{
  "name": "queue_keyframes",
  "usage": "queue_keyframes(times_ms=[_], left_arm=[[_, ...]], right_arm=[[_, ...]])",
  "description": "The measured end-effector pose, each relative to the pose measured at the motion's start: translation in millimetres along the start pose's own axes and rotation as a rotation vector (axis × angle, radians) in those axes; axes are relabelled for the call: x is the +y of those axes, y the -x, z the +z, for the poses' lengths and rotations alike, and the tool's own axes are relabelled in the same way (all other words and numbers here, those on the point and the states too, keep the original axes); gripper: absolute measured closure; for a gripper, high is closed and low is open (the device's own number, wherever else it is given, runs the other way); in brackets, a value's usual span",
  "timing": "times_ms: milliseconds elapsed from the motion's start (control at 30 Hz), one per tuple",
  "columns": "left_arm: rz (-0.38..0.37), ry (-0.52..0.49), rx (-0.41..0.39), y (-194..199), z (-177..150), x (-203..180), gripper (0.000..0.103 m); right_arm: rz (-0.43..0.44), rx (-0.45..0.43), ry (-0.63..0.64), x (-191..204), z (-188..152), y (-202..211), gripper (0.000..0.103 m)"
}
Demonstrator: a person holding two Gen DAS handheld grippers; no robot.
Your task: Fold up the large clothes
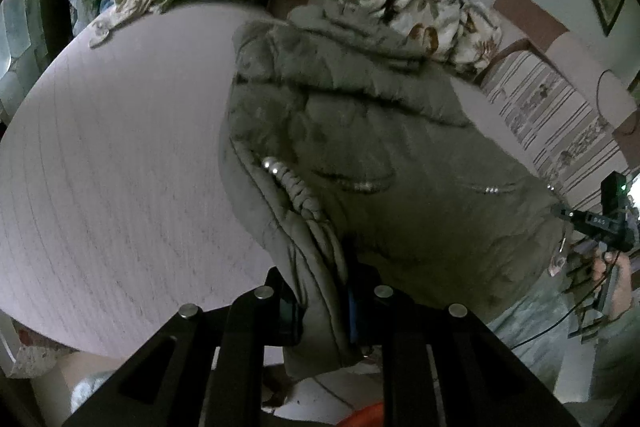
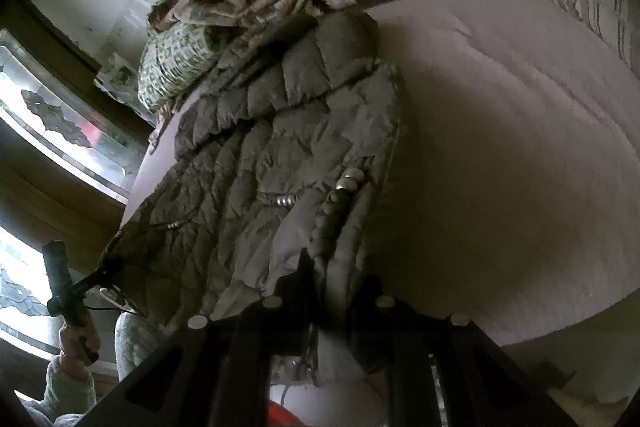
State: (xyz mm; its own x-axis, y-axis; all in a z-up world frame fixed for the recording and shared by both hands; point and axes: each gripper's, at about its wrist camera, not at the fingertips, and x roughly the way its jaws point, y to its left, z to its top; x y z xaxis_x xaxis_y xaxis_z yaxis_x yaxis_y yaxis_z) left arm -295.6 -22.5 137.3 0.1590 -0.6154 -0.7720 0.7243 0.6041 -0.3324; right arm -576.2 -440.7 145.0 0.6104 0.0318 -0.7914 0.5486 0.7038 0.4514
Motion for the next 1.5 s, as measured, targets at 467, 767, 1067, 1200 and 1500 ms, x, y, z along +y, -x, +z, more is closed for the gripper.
queue_keyframes(times_ms=[467,767,1067,1200,1500], left_arm=[[-0.043,0.061,-0.125,19.4,92.6,5.6,0.086],[-0.009,0.087,-0.156,-0.9,164.3,10.2,0.086],[0.039,0.126,-0.181,-30.9,236.5,23.2,0.086],[0.069,0.141,-0.191,-47.7,266.1,31.1,0.086],[0.16,0.124,-0.162,-109.3,316.4,45.2,0.086]], right_arm=[[0.005,-0.127,0.052,36.0,87.7,23.3,0.088],[-0.005,-0.163,0.034,45.0,153.2,7.8,0.089],[-0.044,-0.2,0.014,52.2,233.3,-26.4,0.089],[-0.078,-0.217,0.007,53.1,269.3,-45.7,0.089],[-0.157,-0.201,0.004,52.4,334.1,-111.5,0.089]])
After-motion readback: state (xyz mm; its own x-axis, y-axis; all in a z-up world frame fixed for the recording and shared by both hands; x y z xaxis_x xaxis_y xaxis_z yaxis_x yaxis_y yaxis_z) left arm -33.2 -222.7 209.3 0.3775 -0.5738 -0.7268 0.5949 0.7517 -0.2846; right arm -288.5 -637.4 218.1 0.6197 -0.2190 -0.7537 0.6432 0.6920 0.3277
